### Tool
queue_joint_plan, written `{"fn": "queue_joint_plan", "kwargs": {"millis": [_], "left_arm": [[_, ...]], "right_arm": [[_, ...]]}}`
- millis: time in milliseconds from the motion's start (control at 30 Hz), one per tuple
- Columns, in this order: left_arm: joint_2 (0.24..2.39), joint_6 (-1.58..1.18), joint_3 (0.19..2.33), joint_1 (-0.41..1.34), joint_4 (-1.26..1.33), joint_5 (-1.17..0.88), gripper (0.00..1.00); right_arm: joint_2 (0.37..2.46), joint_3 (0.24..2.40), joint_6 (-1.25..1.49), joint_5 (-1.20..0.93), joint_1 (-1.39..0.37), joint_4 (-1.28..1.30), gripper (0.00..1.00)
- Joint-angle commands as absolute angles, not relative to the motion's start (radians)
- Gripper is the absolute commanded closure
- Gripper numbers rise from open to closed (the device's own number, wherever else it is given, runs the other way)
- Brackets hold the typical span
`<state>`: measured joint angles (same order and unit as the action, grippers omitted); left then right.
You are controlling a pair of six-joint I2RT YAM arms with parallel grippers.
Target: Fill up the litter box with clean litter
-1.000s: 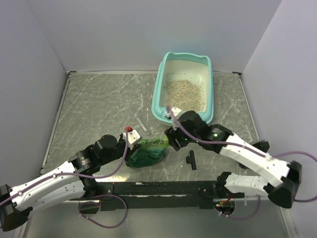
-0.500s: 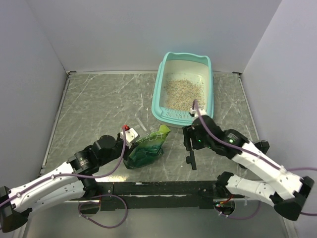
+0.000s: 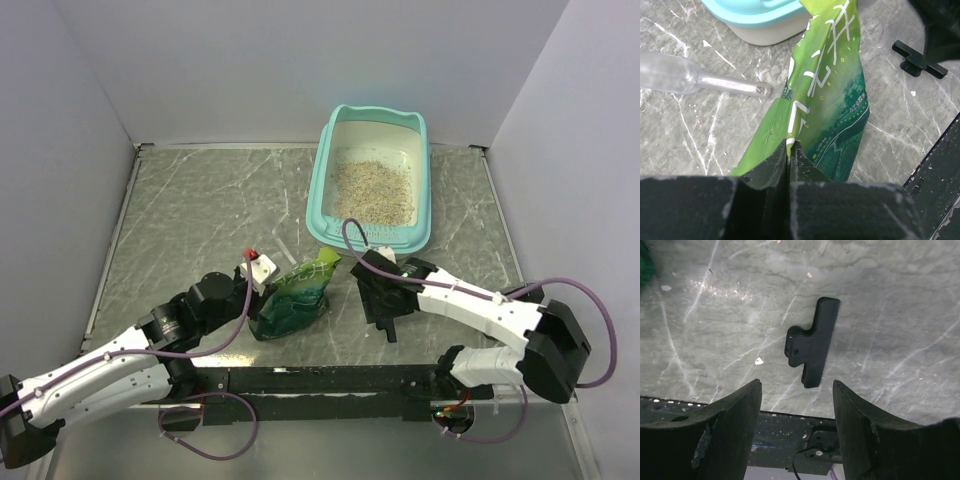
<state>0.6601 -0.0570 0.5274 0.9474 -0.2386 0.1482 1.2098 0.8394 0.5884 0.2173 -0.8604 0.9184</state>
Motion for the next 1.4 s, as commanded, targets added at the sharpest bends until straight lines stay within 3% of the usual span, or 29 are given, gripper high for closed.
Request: {"fn": "queue_joint_plan", "kwargs": {"millis": [0, 67, 900, 1100, 1200, 1267, 1367], "left_arm": [[0.629, -0.061, 0.557, 0.939, -0.179, 0.222, 0.91], [0.627, -0.063, 0.558, 0.940, -0.178, 0.225, 0.86], [0.601, -0.066, 0.552, 0.940, -0.181, 0.238, 0.71], [0.604, -0.067, 0.551, 0.940, -0.181, 0.242, 0.70], [0.606, -0.066, 0.551, 0.940, -0.183, 0.242, 0.70], [0.607, -0.067, 0.551, 0.940, -0.181, 0.245, 0.70], [0.612, -0.066, 0.552, 0.940, -0.183, 0.252, 0.68]], "right_arm": [[1.271, 0.821, 0.637, 0.251, -0.894, 0.877, 0.36], [1.299, 0.819, 0.652, 0.274, -0.910, 0.879, 0.37], [1.537, 0.844, 0.739, 0.417, -0.937, 0.870, 0.54], [1.549, 0.845, 0.738, 0.425, -0.939, 0.862, 0.68], [1.545, 0.848, 0.741, 0.437, -0.937, 0.870, 0.84], [1.536, 0.853, 0.744, 0.446, -0.940, 0.887, 1.00], [1.500, 0.870, 0.759, 0.485, -0.945, 0.940, 1.00]]}}
